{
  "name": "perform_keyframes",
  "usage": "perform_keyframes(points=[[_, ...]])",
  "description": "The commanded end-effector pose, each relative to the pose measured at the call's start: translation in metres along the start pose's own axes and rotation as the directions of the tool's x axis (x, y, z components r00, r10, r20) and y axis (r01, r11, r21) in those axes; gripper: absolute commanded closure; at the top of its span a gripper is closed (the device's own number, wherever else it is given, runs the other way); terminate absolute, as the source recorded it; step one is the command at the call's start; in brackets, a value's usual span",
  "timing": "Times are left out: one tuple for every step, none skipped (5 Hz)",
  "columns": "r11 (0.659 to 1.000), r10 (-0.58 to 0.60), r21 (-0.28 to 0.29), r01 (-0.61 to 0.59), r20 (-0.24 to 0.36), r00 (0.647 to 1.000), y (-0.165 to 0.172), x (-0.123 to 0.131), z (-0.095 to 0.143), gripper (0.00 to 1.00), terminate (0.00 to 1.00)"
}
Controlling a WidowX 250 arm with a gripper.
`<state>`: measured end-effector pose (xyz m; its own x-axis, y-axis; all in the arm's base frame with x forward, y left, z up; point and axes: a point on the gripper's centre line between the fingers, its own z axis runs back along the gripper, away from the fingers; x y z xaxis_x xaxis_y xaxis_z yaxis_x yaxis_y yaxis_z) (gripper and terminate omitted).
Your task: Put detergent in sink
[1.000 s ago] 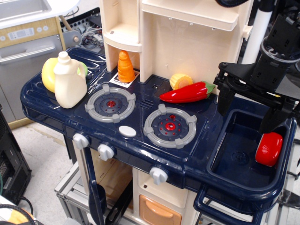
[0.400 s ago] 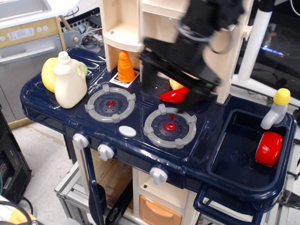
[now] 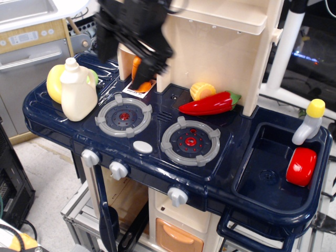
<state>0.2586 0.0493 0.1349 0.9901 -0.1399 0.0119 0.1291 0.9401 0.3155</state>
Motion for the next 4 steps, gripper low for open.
perform_keyframes(points=[[0.997, -0.07, 0.03, 0.067, 0.116, 0.991, 0.044, 0.014, -0.004, 0.0, 0.0], [0.996, -0.094, 0.013, 0.093, 0.139, 0.986, 0.06, 0.015, -0.014, 0.0, 0.0], [0.998, -0.066, -0.01, 0.069, 0.16, 0.985, 0.066, 0.015, -0.027, 0.0, 0.0], [0.997, -0.075, -0.019, 0.079, 0.173, 0.982, 0.075, 0.013, -0.042, 0.0, 0.0]])
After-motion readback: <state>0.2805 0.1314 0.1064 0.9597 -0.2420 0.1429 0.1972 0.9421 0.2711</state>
